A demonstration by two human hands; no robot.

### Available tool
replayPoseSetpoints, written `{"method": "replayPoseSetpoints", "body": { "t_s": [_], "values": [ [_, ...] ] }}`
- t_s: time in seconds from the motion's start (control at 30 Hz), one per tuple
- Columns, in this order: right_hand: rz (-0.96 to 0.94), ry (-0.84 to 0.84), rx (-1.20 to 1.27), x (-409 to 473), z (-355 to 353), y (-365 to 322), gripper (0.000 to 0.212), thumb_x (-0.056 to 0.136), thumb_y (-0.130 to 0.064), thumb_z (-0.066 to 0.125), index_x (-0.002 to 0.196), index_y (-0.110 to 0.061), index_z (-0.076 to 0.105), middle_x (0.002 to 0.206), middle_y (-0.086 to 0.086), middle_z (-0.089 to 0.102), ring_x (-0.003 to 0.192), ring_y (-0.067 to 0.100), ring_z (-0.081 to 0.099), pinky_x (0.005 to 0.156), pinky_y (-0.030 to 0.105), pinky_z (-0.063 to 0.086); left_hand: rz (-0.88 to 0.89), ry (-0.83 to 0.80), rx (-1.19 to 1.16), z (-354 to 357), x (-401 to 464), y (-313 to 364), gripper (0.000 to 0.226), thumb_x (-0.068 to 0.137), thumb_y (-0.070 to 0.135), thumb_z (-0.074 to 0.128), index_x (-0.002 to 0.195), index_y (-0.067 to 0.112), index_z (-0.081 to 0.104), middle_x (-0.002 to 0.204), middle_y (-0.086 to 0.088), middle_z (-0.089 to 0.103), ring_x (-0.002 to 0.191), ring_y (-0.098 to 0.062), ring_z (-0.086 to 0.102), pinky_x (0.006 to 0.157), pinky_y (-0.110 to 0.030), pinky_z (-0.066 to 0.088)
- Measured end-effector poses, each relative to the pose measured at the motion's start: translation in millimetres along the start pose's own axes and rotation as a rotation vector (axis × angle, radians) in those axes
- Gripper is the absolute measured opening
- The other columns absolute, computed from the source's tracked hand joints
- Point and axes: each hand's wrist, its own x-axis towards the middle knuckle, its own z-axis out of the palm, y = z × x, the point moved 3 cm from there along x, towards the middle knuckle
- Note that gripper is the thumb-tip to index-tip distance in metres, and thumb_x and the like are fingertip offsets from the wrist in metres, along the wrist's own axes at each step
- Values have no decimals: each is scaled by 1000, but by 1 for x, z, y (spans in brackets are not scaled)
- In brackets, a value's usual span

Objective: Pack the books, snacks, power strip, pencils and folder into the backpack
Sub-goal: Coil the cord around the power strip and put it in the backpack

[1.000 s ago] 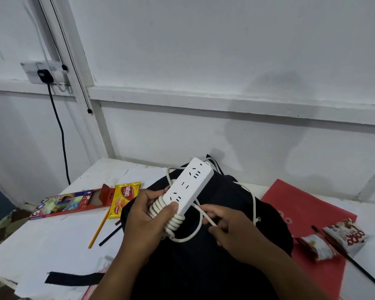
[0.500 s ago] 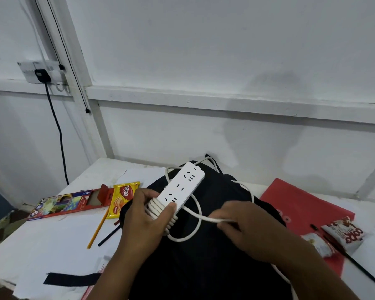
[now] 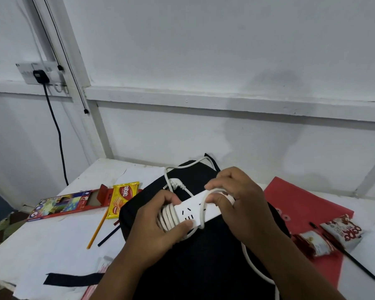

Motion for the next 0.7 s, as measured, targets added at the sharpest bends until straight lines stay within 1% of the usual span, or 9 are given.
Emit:
{"method": "replayPoseSetpoints", "body": {
  "t_s": [0.1, 0.2, 0.3, 0.37, 0.43, 0.47, 0.57, 0.67, 0.7],
  "values": [
    [6, 13, -23, -1, 5, 0, 15, 76, -29, 64, 86, -25, 75, 94, -16, 60, 94, 3, 54, 84, 32, 46, -44, -1, 98, 2, 1, 0, 64, 54, 63, 88, 99, 26, 60, 89, 9, 67, 75, -12, 64, 55, -25, 51],
    [24, 2, 6, -3, 10, -1, 16, 76, -32, 64, 86, -27, 75, 95, -17, 60, 95, 3, 54, 84, 36, 48, -77, 23, 173, 5, 3, 0, 64, 49, 64, 90, 93, 29, 59, 87, 12, 67, 75, -10, 64, 58, -32, 56],
    [43, -3, 22, -4, 13, 4, 20, 75, -38, 63, 86, -27, 75, 94, -17, 61, 95, 3, 56, 84, 28, 47, -101, 20, 197, 6, 2, -1, 57, 53, 58, 90, 91, 30, 58, 87, 13, 67, 74, -10, 67, 58, -33, 58],
    [54, -21, 50, -6, 14, 9, 19, 77, -37, 65, 89, -26, 76, 95, -17, 61, 95, 2, 58, 84, 18, 44, -107, 17, 170, 7, 2, 1, 48, 58, 40, 93, 89, 25, 59, 84, 11, 69, 67, -10, 68, 54, -29, 56],
    [57, -39, 68, -10, 14, 15, 21, 83, -35, 64, 97, -25, 77, 99, -17, 63, 98, 0, 60, 84, 11, 42, -118, 28, 120, 8, 1, 1, 38, 65, 16, 90, 87, 16, 60, 80, 11, 69, 63, -7, 67, 51, -19, 51],
    [62, -43, 72, -12, 14, 17, 24, 85, -36, 63, 100, -25, 77, 101, -17, 64, 100, -2, 59, 85, 8, 41, -119, 38, 102, 7, 2, 1, 34, 66, 11, 88, 86, 14, 60, 80, 10, 68, 64, -6, 67, 50, -15, 48],
    [87, -47, 95, -18, 11, 24, 33, 83, -46, 63, 103, -26, 78, 109, -18, 66, 107, -9, 56, 89, 2, 37, -90, 63, 72, 5, 4, -2, 31, 65, 20, 83, 87, 21, 60, 82, 6, 67, 70, -10, 66, 53, -19, 50],
    [126, -96, 118, -20, 6, 29, 37, 76, -55, 67, 105, -33, 77, 114, -23, 66, 113, -7, 57, 92, 4, 39, -67, 71, 75, 4, 5, -5, 35, 60, 35, 71, 91, 25, 58, 84, 2, 67, 77, -18, 65, 61, -37, 55],
    [127, -115, 124, -19, 4, 31, 38, 75, -55, 68, 106, -34, 76, 116, -24, 66, 115, -7, 57, 93, 5, 39, -56, 75, 77, 4, 5, -5, 35, 60, 35, 69, 92, 26, 57, 85, 3, 67, 78, -19, 65, 64, -39, 55]
  ]
}}
